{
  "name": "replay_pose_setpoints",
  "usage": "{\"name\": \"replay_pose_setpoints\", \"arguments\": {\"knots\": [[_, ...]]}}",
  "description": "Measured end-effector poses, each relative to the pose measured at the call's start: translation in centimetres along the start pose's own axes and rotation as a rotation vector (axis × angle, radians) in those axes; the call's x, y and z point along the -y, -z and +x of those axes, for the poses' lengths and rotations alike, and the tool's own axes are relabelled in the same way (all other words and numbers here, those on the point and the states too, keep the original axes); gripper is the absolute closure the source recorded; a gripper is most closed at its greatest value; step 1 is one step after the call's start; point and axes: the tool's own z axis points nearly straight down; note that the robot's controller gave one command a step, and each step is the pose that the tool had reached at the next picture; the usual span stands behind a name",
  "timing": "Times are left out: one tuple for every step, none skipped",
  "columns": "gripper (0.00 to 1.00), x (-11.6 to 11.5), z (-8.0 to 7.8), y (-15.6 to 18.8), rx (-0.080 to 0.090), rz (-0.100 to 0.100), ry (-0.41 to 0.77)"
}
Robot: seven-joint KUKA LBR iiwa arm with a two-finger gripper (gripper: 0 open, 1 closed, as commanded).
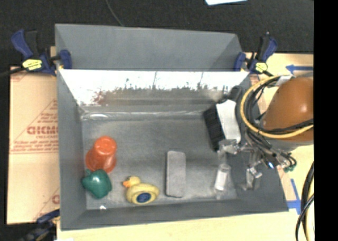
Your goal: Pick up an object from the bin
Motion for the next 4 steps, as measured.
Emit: {"name": "replay_pose_setpoints", "arguments": {"knots": [[0.0,-1.8,0.0,-4.7,-0.006,-0.008,0.606],[0.0,-0.4,-1.3,-7.7,0.004,-0.002,0.473],[1.0,-1.8,-4.1,-7.7,0.001,-0.005,1.026],[1.0,-1.8,-4.1,-7.7,0.001,-0.005,1.025]]}}
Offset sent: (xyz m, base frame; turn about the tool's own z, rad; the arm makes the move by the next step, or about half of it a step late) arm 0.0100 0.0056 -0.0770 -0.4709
